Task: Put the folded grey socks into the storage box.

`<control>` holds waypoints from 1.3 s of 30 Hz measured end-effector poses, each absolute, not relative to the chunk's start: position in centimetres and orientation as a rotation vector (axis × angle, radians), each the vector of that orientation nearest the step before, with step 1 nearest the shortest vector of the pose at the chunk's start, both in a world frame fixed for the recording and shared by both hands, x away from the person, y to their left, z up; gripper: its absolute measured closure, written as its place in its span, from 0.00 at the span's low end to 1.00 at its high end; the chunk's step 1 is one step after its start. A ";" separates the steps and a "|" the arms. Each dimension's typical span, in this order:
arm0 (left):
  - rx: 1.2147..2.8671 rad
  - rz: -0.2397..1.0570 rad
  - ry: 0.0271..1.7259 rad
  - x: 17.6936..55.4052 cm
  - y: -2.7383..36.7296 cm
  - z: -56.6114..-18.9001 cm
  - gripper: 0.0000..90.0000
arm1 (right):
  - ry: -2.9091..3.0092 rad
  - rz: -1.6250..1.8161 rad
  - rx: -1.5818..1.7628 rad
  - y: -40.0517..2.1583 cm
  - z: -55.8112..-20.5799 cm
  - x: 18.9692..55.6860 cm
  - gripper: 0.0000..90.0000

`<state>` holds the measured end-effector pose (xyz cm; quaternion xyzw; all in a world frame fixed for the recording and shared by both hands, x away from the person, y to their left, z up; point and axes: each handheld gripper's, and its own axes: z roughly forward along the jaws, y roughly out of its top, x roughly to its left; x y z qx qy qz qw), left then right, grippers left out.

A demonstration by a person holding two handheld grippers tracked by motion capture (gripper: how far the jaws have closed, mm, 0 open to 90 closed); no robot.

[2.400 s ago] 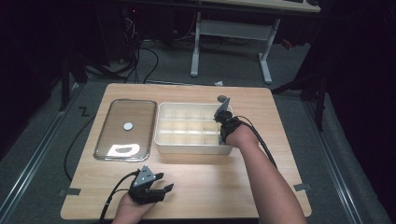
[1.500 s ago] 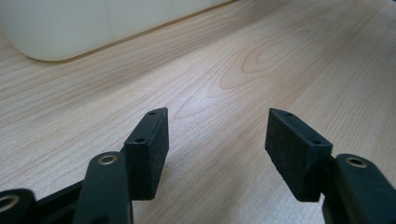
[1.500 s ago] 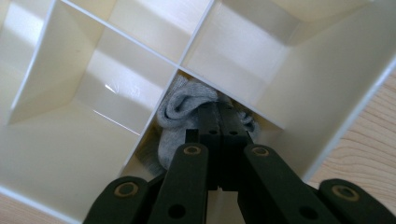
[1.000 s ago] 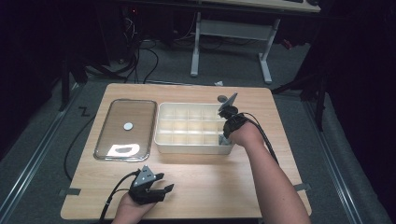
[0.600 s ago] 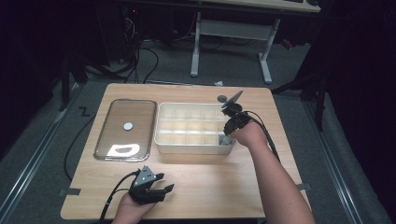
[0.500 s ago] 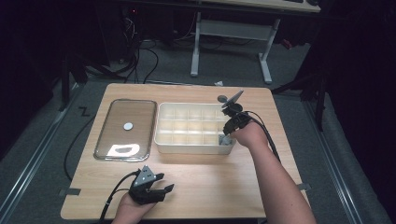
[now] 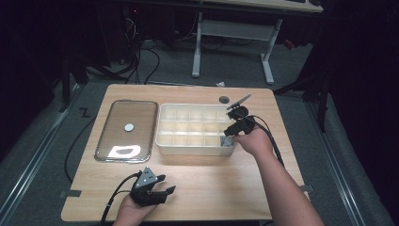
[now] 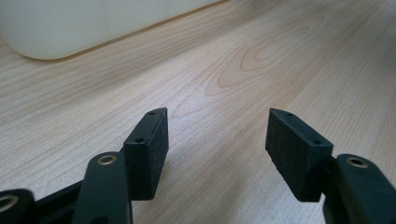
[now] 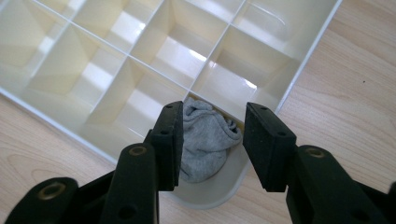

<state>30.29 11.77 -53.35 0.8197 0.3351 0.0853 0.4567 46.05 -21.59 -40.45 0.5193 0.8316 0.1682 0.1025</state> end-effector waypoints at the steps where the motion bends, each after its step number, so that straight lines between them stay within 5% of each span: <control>1: 2.019 0.209 0.827 30.3 11.8 -53.4 0.44 | 2.450 0.508 1.522 -21.7 -40.4 45.9 0.65; 23: 2.004 0.185 0.844 30.5 12.0 -53.3 0.44 | 2.293 0.833 1.371 -23.5 -39.9 38.6 0.53; 39: 1.988 0.183 0.846 30.4 12.2 -53.3 0.44 | 2.181 0.986 1.288 -24.7 -45.1 32.2 0.46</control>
